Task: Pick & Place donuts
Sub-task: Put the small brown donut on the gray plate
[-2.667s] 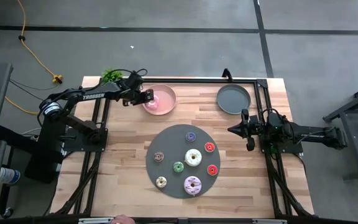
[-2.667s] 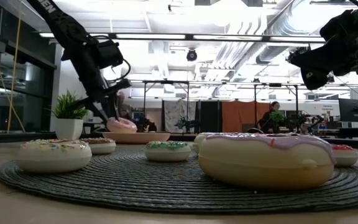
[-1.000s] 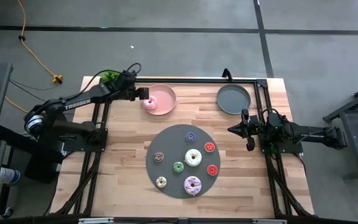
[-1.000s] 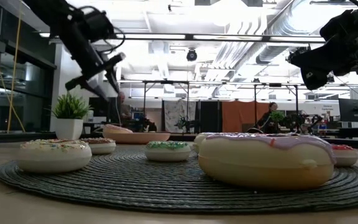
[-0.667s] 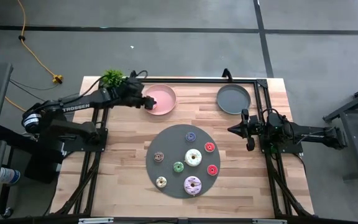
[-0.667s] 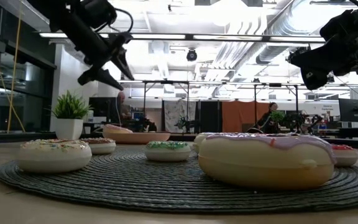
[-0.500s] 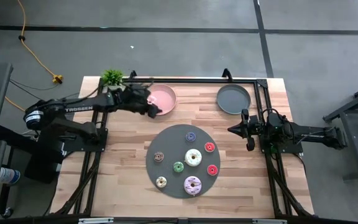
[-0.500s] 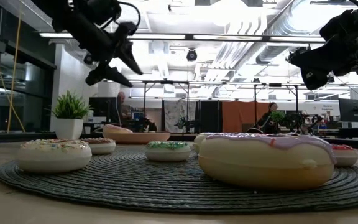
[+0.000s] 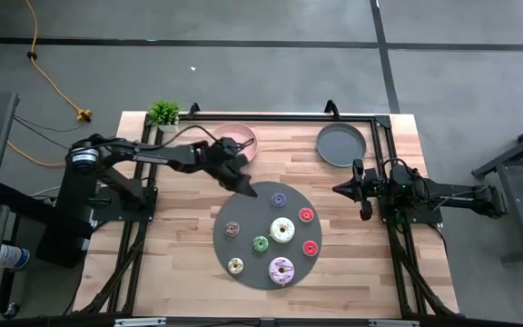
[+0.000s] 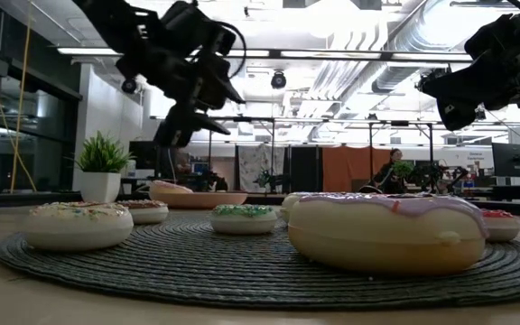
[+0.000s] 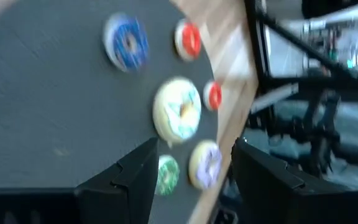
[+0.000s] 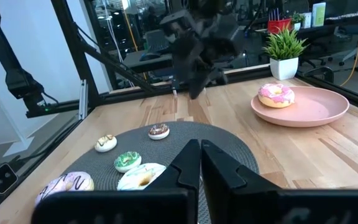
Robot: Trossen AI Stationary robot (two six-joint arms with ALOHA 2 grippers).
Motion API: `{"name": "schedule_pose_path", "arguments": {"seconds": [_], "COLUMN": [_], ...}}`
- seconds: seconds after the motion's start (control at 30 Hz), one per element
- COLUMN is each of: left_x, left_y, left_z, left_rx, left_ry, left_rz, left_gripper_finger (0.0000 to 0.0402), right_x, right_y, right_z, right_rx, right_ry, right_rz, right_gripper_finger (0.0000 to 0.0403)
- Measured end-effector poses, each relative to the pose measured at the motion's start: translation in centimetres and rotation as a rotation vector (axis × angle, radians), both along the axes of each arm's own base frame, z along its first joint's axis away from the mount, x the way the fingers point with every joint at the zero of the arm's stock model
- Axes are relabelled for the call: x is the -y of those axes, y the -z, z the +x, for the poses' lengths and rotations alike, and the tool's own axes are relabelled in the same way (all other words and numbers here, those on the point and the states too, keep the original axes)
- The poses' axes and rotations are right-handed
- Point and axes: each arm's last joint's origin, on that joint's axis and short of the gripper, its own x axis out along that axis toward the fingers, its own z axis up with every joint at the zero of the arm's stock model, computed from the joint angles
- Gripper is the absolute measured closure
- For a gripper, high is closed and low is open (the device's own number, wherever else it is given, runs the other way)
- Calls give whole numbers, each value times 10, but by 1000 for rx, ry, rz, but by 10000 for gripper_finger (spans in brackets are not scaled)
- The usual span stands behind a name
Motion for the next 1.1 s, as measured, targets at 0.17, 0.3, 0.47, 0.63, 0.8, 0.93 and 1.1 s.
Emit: {"name": "schedule_pose_path", "arguments": {"seconds": [0.17,0.3,0.47,0.63,0.8,0.93,1.1], "left_x": [29,46,61,68,71,69,68], "left_y": [5,11,20,27,29,30,30], "left_z": [0,-3,-14,-29,-32,-32,-31], "left_rx": [-67,-131,-279,-466,-514,-520,-519], "left_ry": [147,193,222,140,97,54,46], "left_rz": [-70,-28,14,114,167,217,230], "left_gripper_finger": [206,206,206,206,206,206,206], "right_x": [0,0,0,0,0,0,0], "right_y": [0,0,0,0,0,0,0], "right_z": [0,0,0,0,0,0,0], "right_rx": [0,-2,-1,0,1,1,1], "right_ry": [0,0,0,0,0,0,1], "right_rz": [0,0,0,0,0,0,0], "right_gripper_finger": [396,396,394,397,400,398,400]}}
